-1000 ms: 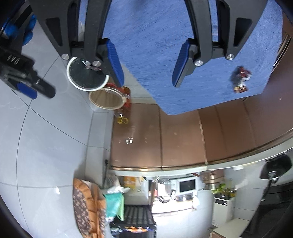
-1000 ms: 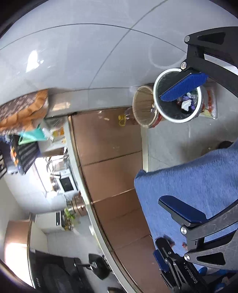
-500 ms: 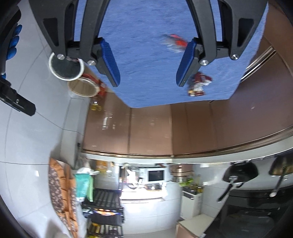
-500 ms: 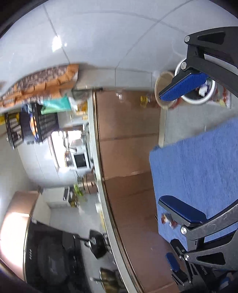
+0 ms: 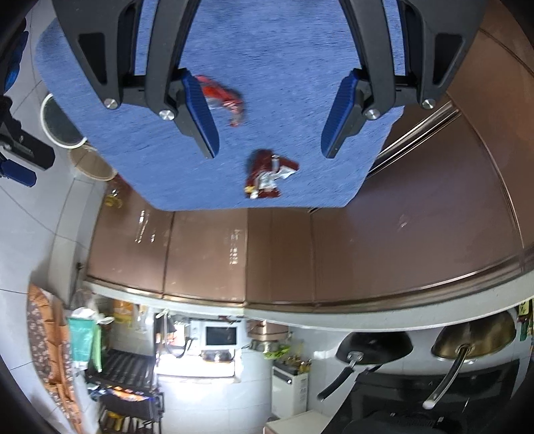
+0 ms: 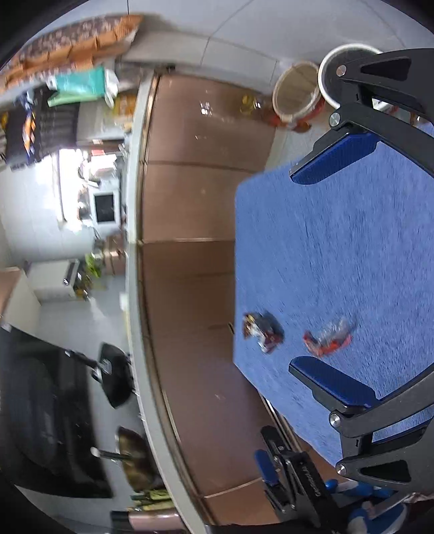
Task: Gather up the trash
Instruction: 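Move both open tools back over the table toward the remaining wrappers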
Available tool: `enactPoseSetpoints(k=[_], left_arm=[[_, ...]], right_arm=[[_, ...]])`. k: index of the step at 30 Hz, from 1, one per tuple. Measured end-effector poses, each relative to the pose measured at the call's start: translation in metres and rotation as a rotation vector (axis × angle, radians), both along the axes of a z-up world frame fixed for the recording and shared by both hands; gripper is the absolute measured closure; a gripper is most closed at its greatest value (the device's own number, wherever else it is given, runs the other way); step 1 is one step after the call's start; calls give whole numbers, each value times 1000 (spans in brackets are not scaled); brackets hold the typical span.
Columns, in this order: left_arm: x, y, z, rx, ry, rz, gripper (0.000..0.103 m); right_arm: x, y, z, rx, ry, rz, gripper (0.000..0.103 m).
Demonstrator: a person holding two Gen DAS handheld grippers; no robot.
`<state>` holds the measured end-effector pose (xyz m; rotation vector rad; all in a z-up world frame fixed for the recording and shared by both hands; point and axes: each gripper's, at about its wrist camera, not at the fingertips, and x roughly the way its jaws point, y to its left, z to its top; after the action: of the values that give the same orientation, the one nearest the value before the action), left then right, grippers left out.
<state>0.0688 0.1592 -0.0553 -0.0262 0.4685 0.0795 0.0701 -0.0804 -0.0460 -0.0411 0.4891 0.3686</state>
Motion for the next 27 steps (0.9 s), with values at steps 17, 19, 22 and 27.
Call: enactPoseSetpoints(k=[17,19,22,27], left_arm=[[53,21,-36,47,123,40,41],[57,21,-39,53,132,41,41],[66,21,-44,61,148,43,41],[85,24,-52,38,186,32,41]], right_arm=[[51,62,-46,-36,138,197,0],[55,65,-51,-35,151,215,0],[61,70,-56,-34,167,234,0],[73,77,-70,-35,212,268,0]])
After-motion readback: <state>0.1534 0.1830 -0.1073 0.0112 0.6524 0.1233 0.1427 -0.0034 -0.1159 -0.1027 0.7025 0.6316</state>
